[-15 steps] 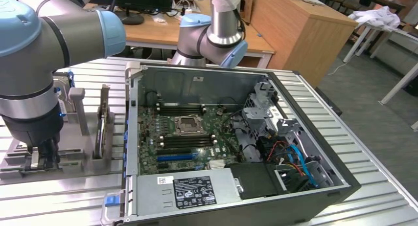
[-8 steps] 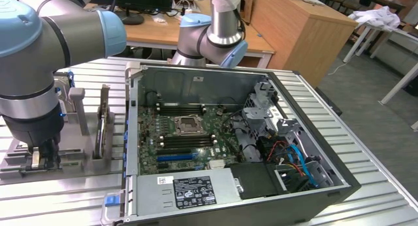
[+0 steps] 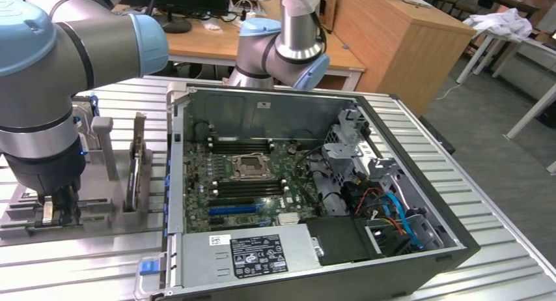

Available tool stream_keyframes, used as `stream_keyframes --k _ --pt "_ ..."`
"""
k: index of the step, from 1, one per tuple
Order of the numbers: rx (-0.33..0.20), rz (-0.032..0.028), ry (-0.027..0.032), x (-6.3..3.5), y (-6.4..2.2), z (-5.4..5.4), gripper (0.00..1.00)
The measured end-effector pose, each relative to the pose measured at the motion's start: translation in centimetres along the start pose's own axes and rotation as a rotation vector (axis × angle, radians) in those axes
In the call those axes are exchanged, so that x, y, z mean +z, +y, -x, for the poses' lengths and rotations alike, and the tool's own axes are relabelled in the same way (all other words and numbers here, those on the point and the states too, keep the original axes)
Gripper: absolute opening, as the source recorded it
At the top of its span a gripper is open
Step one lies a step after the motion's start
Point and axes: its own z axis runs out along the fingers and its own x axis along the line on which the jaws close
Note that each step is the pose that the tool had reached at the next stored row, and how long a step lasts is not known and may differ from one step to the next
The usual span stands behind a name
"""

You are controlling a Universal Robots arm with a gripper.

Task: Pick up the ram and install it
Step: 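Pick up the ram and move it above insertion slot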

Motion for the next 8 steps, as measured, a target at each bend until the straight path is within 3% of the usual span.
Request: stream_keyframes --k 8 --pt "0.0 0.0 0.0001 -0.1 0.01 0.0 0.19"
